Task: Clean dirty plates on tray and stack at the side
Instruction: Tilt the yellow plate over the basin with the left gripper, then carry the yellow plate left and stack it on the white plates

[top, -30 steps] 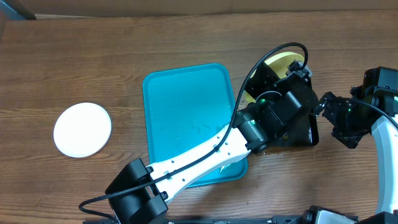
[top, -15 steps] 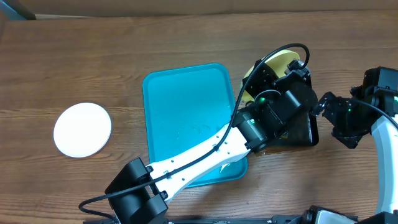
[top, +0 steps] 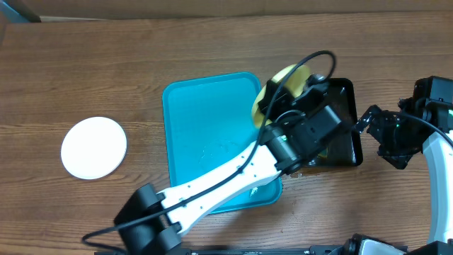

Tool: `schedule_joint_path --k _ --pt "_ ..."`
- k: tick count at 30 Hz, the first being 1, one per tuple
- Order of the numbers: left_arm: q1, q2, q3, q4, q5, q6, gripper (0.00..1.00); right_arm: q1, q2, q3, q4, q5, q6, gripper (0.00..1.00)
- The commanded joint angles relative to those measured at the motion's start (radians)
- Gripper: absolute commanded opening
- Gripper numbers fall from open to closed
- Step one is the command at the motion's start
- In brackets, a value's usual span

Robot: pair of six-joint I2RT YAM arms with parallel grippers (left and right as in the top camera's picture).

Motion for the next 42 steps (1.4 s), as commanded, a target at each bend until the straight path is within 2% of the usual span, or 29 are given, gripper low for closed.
schedule_joint_path --k 1,3,6,11,15,19,22,24,27,30,34,42 --pt "0.07 -0.178 0.014 -0.222 0.224 -0.467 0.04 -0.002 -0.003 0.002 -0.003 0.002 -0.019 0.99" --pt "0.151 -0.252 0.014 -0.397 0.35 -0.662 0.04 -0.002 -0.003 0.002 -0.004 0.002 -0.019 0.99" --pt "0.32 -0.362 0.014 -0.628 0.475 -0.838 0.04 -0.002 -0.003 0.002 -0.006 0.002 -0.019 0.99" --pt "0.656 -0.483 0.012 -0.83 0.562 -0.864 0.05 -0.002 -0.003 0.002 -0.006 0.003 -0.019 0.99" --pt "0.967 -0.527 -0.025 -0.878 0.595 -0.816 0.04 -0.002 -0.003 0.002 -0.006 0.003 -0.019 0.99" --pt "1.288 -0.529 -0.116 -0.816 0.692 -0.721 0.04 -0.002 -0.003 0.002 -0.007 0.002 -0.019 0.99" --pt "1.499 -0.529 -0.229 -0.695 0.858 -0.628 0.04 -0.002 -0.003 0.002 -0.008 0.003 -0.019 0.99" --pt "1.62 -0.524 -0.322 -0.598 0.989 -0.578 0.04 -0.002 -0.003 0.002 -0.008 0.003 -0.019 0.99" --pt "1.734 -0.51 -0.428 -0.48 1.064 -0.546 0.04 -0.002 -0.003 0.002 -0.01 0.003 -0.019 0.99" --pt "1.799 -0.481 -0.502 -0.371 1.126 -0.491 0.04 -0.002 -0.003 0.002 -0.009 0.003 -0.019 0.99" --pt "1.806 -0.425 -0.558 -0.272 1.123 -0.452 0.04 -0.002 -0.003 0.002 -0.006 0.002 -0.019 0.99" --pt "1.806 -0.327 -0.562 -0.196 1.121 -0.454 0.05 -0.002 -0.003 0.002 -0.011 0.002 -0.019 0.99"
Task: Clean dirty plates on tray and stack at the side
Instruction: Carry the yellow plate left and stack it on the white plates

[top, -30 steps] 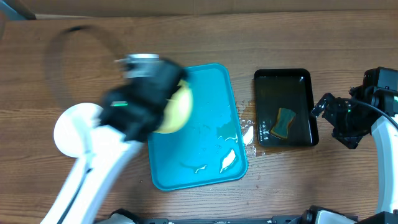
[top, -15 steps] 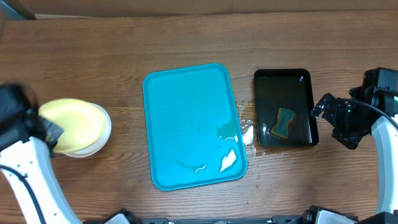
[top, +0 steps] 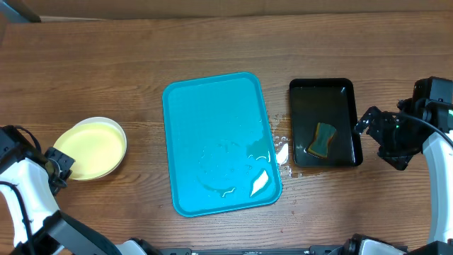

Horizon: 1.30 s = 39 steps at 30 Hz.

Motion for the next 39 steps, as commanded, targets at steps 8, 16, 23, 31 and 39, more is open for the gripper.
schedule_joint_path --k 8,16,23,31,39 --pt "0.0 0.001 0.135 -0.114 0.125 0.023 0.52 -0.002 -0.003 0.002 0.001 0.002 -0.004 0.99" --pt "-0.122 -0.071 0.258 -0.259 0.257 0.138 0.6 -0.002 -0.003 0.002 0.005 0.001 -0.016 0.99" --pt "-0.436 -0.175 0.258 -0.312 0.26 0.275 0.59 0.006 -0.003 0.002 0.027 -0.121 -0.135 0.92" --pt "-0.898 -0.197 0.258 -0.327 0.126 0.322 0.68 0.152 -0.001 0.002 0.063 -0.094 -0.126 0.82" --pt "-1.015 -0.196 0.258 -0.322 0.089 0.28 1.0 0.274 0.031 0.001 0.111 0.089 -0.024 0.91"
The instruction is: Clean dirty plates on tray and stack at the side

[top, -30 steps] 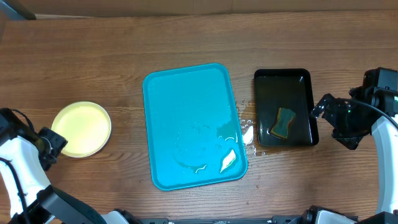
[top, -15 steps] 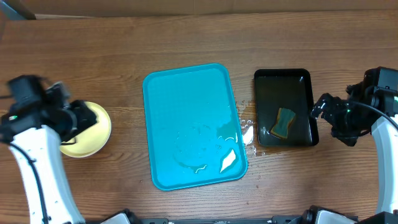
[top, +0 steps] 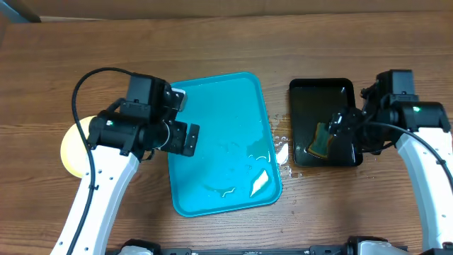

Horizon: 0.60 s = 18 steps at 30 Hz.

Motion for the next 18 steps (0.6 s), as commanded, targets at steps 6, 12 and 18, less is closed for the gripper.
schedule_joint_path --k 6,12,18 --pt "-0.008 -0.02 0.021 -0.004 -0.023 -0.01 1.0 0.04 0.037 0.002 0.035 0.022 0.021 0.93" --pt "-0.008 -0.02 0.021 -0.005 -0.023 -0.01 1.0 0.053 -0.049 0.006 0.055 -0.135 -0.095 0.91" --pt "-0.008 -0.02 0.021 -0.005 -0.022 -0.01 1.0 0.084 -0.241 0.013 0.054 -0.137 -0.098 0.93"
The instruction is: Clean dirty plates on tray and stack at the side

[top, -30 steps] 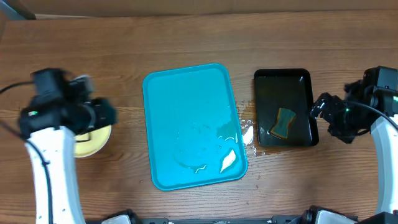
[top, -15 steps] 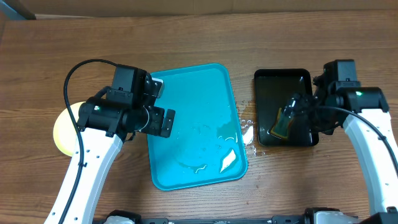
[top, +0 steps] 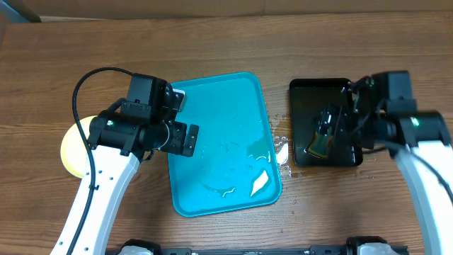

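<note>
The teal tray lies in the middle of the table, wet, with no plate on it. A pale yellow plate rests on the table at the far left, partly hidden under my left arm. My left gripper hovers open over the tray's left edge, holding nothing. A green-and-yellow sponge lies in the black basin to the right of the tray. My right gripper is open right over the sponge's upper end.
Water drops and a white glint sit near the tray's lower right corner. A small puddle wets the table between tray and basin. A cardboard wall runs along the far edge.
My right gripper has moved left, from the basin's right rim to over the sponge. The left arm, the plate and the tray are as they were.
My left gripper held the yellow plate over the black basin, and a white plate lay at the far left. Then the yellow plate sat on that spot and the left arm was at the table's left edge. By now the left gripper is at the tray and the right is over the sponge.
</note>
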Tool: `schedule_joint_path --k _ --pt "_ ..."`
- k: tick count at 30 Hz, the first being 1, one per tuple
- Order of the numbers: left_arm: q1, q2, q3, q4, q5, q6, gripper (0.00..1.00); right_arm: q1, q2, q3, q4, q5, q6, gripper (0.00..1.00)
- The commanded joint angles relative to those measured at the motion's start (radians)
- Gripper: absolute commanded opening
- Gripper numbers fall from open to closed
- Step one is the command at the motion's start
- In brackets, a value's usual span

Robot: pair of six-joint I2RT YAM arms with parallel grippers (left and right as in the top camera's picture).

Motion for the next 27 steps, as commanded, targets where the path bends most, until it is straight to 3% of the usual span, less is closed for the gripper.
schedule_joint_path --k 1,11,22,27 --pt "-0.006 -0.02 0.021 0.0 -0.005 -0.01 1.0 0.024 -0.172 0.013 -0.007 -0.035 -0.026 0.94" --pt "-0.006 -0.02 0.021 0.003 -0.006 -0.01 1.0 0.038 -0.461 0.013 -0.065 -0.056 -0.026 1.0" --pt "-0.006 -0.02 0.021 0.003 -0.006 -0.01 1.0 0.038 -0.497 0.012 -0.12 -0.08 -0.028 1.0" --pt "-0.006 -0.02 0.021 0.003 -0.006 -0.01 1.0 0.051 -0.524 0.02 -0.207 -0.063 -0.147 1.0"
